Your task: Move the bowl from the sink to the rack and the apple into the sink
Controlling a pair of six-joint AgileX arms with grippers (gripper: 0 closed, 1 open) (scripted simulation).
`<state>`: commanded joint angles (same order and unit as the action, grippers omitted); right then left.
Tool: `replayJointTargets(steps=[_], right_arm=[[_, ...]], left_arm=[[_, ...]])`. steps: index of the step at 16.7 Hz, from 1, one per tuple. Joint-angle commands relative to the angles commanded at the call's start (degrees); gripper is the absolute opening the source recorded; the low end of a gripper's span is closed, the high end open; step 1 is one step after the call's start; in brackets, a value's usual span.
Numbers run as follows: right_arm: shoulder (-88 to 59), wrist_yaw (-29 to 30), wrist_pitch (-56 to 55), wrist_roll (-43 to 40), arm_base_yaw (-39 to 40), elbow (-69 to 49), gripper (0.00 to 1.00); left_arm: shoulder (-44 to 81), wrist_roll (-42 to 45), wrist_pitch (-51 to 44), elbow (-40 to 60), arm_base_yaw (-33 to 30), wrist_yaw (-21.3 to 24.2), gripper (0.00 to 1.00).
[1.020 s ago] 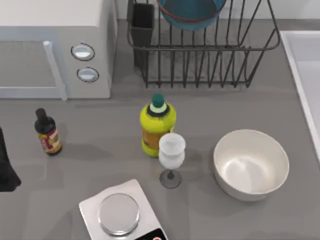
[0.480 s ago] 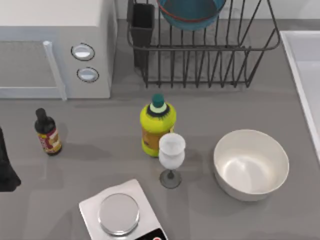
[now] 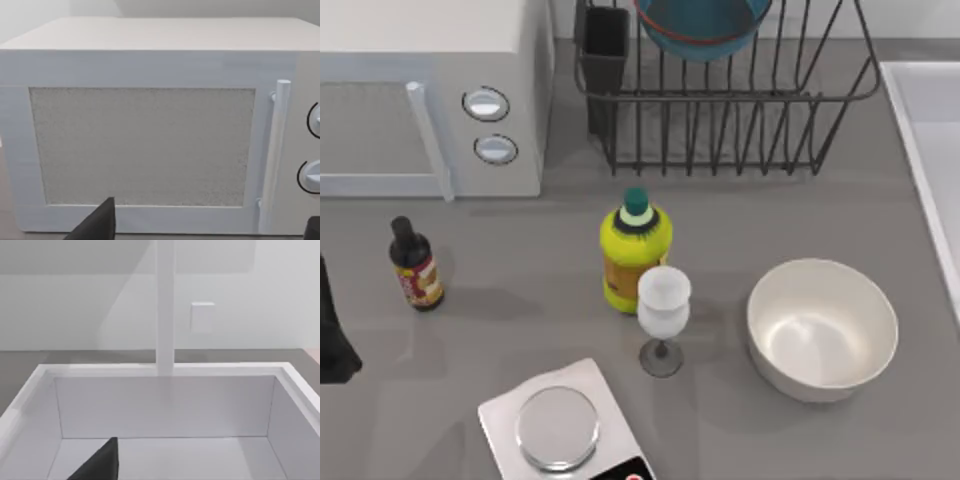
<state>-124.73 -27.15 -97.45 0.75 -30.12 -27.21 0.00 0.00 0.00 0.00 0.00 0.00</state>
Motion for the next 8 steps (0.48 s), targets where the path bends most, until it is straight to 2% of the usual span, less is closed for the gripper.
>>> replayJointTargets(steps=[4, 8], right_arm=[[9.3, 2.6, 7.7, -0.3, 2.3, 2.4, 1.0], [25.0, 5.4, 19.9, 0.1, 6.6, 5.2, 1.0]], left_arm=[[0.0, 0.0, 0.0, 0.0, 0.0, 0.0, 1.0], [0.0, 0.0, 0.0, 0.0, 0.0, 0.0, 1.0]])
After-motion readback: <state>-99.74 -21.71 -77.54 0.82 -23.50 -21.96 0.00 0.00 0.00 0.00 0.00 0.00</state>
